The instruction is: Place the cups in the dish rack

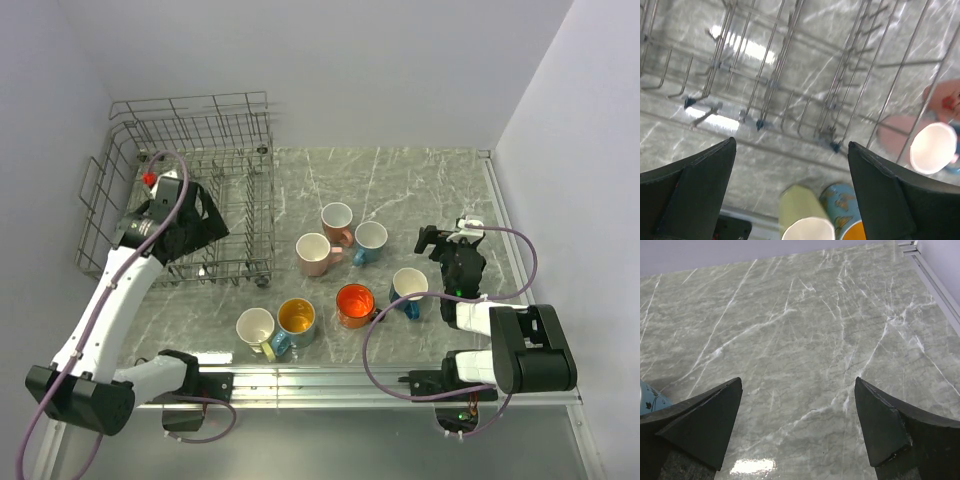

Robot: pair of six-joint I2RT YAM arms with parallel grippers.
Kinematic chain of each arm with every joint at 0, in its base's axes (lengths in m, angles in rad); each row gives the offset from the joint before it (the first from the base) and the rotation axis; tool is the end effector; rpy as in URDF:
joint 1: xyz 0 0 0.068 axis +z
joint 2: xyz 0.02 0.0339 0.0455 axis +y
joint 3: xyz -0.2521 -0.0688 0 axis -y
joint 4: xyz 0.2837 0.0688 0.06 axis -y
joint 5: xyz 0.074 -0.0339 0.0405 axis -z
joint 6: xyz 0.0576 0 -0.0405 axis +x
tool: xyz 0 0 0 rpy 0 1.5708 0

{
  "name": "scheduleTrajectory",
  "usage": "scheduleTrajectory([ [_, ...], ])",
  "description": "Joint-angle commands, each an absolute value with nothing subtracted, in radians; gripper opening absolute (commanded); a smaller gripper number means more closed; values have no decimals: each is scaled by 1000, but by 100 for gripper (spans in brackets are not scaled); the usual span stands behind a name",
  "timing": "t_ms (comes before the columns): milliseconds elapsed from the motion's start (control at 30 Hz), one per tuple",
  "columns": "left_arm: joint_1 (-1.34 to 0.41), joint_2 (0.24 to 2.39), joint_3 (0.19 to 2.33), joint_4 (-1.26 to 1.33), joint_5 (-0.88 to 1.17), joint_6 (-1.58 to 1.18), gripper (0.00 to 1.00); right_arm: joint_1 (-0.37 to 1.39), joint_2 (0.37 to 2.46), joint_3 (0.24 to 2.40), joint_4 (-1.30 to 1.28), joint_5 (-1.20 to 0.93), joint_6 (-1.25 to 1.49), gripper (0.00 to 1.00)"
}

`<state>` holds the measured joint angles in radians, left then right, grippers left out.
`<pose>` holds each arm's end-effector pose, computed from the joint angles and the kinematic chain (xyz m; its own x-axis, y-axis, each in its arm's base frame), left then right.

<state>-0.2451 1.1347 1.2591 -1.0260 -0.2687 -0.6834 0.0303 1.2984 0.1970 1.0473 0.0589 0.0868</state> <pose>0.2636 -0.0502 0.3351 -0.6368 -0.4682 -0.6125 -0.4229 0.8764 -0.2303 0.2653 0.0046 0.1233 -0.0514 0.0850 -0.9951 0.0331 0.9960 0.0834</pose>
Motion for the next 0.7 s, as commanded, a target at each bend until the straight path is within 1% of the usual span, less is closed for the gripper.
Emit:
scheduleTrajectory([
  [0,-262,1091,1244,-1003,-256,-680,99,35,1296,224,1098,61,71,100],
  [233,-276,1060,1316,-1040,-339,-712,99,34,1296,224,1098,61,72,100],
  [333,-276,1068,1356,-1133,-380,-756,99,35,1295,224,1098,61,71,100],
  [433,-276,1055,1385,-1210,-377,-787,99,35,1296,224,1098,63,71,100],
  [567,-276,1037,1394,-1259,-312,-801,99,35,1298,224,1095,61,72,100],
  [667,-278,1061,1437,-1325,-282,-805,96,35,1298,227,1094,61,71,100],
])
